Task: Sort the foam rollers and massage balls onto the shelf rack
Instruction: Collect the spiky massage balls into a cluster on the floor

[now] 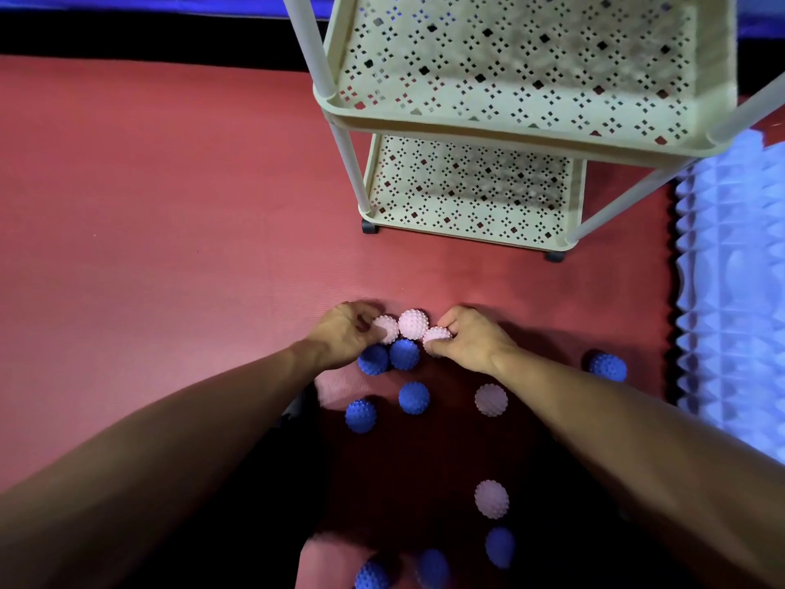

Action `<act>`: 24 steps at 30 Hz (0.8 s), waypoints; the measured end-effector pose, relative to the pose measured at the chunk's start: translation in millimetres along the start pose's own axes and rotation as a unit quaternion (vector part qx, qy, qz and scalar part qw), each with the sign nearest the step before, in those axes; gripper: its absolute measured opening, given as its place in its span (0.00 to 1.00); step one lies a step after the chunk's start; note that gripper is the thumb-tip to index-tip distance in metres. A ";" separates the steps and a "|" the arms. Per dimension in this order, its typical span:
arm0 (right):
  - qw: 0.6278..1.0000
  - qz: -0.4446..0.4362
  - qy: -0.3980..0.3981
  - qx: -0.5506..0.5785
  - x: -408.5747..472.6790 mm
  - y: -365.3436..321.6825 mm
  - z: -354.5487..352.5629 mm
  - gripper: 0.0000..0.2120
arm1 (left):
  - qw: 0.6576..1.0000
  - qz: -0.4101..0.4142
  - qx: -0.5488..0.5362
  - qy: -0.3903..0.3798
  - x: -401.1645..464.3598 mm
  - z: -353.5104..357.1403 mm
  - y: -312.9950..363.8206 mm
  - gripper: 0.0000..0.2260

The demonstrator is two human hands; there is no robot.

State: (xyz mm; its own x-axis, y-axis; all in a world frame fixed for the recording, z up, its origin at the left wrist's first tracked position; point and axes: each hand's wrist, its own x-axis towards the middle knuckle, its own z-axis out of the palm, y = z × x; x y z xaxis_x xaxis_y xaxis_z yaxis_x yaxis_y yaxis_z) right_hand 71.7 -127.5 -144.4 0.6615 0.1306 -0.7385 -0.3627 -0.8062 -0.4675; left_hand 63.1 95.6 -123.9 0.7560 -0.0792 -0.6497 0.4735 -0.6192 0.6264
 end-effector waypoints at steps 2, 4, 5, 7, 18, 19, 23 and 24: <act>1.000 -0.009 -0.007 -0.001 -0.5 -0.9 2.5 0.21 | 1.000 0.001 -0.009 -0.003 -2.2 -1.0 -3.2 0.15; 1.000 -0.018 -0.018 0.005 -1.4 0.4 0.1 0.24 | 1.000 -0.008 0.011 -0.002 -5.8 -2.6 -9.0 0.15; 0.999 -0.023 -0.023 0.007 -2.3 1.7 -2.7 0.25 | 1.000 -0.016 0.023 0.001 -8.0 -3.2 -13.5 0.15; 0.999 -0.034 -0.027 -0.002 -5.4 5.9 -10.9 0.26 | 0.998 -0.033 0.056 0.003 -14.0 -5.5 -24.4 0.14; 0.932 -0.082 -0.165 -0.312 -23.1 41.4 -15.5 0.30 | 0.941 -0.025 0.266 -0.208 -52.9 13.4 -55.4 0.26; 0.931 -0.082 -0.167 -0.313 -22.4 43.8 -14.0 0.28 | 0.938 -0.030 0.274 -0.208 -53.3 14.8 -56.0 0.25; 0.962 -0.070 -0.132 -0.226 -18.4 40.8 -16.0 0.14 | 0.951 -0.050 0.254 -0.169 -51.7 16.0 -57.9 0.22; 0.975 -0.062 -0.119 -0.176 -18.7 37.6 -17.0 0.10 | 0.960 -0.067 0.227 -0.149 -50.8 16.4 -57.6 0.20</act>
State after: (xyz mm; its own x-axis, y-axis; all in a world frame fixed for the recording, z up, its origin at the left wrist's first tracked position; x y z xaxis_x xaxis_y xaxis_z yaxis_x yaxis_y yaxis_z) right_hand 56.8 -170.0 -139.9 0.5003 0.3364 -0.7979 -0.0135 -0.9183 -0.3956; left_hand -10.0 122.4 -134.0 0.5077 -0.1532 -0.8478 0.2607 -0.9106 0.3206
